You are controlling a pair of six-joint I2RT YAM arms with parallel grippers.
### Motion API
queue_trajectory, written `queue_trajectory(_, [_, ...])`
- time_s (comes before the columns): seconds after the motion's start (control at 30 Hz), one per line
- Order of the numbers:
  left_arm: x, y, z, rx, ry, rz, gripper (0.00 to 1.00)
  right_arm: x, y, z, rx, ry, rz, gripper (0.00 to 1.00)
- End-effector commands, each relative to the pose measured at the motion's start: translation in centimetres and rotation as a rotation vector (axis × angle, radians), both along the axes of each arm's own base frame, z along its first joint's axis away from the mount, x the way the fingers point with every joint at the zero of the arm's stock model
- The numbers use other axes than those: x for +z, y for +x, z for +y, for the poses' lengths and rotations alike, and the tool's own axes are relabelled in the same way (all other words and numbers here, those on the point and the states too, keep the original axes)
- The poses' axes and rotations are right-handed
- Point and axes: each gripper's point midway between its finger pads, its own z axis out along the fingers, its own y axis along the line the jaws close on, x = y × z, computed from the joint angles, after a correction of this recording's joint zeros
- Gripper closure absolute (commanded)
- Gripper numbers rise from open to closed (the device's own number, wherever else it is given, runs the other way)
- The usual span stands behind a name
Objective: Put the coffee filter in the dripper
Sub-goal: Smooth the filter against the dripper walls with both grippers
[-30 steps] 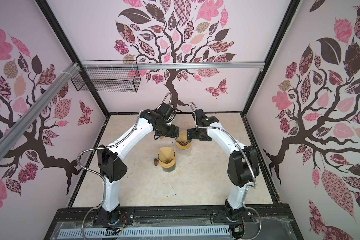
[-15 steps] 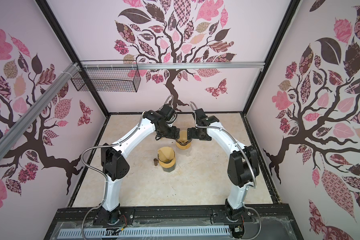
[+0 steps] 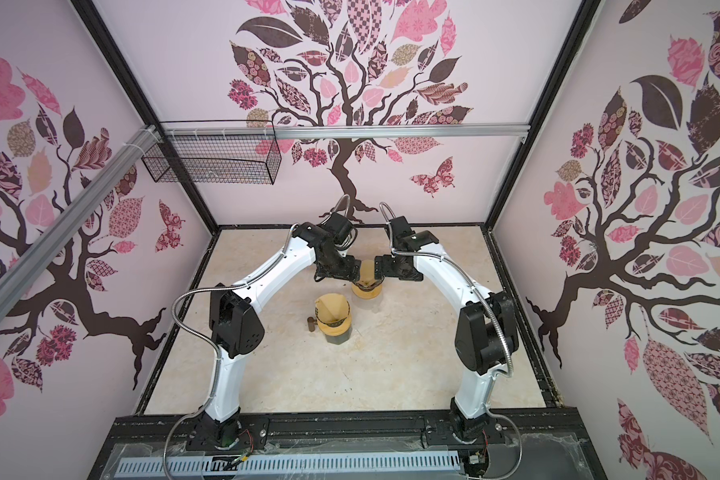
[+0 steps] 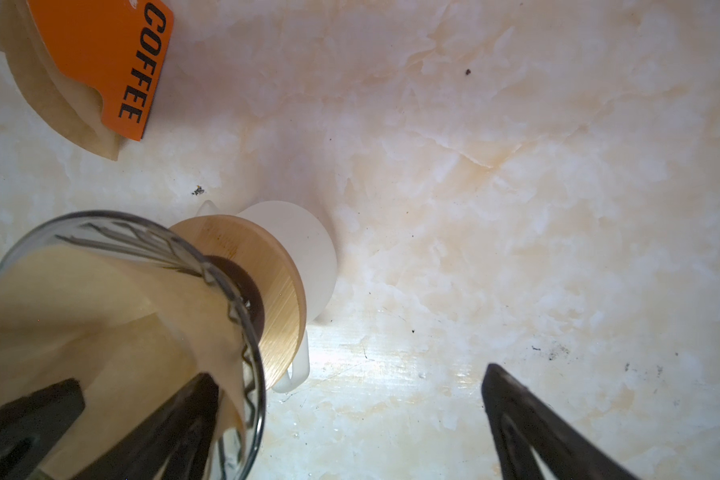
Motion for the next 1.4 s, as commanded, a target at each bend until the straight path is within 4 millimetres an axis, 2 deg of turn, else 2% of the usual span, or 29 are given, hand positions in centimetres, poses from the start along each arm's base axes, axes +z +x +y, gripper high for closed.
queue_trajectory(0.0, [0.6, 0.1, 0.0, 0.001, -0.022, -0.009, 0.13, 2.5, 0.3, 0.1, 0.011, 0.01, -0.051, 0.0])
queue_trajectory(0.23, [0.2, -0.4, 0.1, -0.011, -0.018, 0.004, 0.13, 3.3, 0.8, 0.8, 0.012, 0.044, -0.066, 0.0])
queue_trajectory(0.53, [0.2, -1.0, 0.0, -0.025, -0.027, 0.015, 0.13, 3.2, 1.1, 1.4, 0.018, 0.067, -0.055, 0.0])
queue_trajectory(1.0, [0.5, -1.0, -0.1, -0.028, -0.036, 0.011, 0.13, 1.1, 2.0, 1.7, 0.005, 0.055, -0.022, 0.0])
queue_trajectory(1.37, [0.8, -1.1, 0.1, -0.032, -0.038, 0.006, 0.13, 0.8, 3.1, 2.3, 0.0, 0.06, -0.015, 0.0])
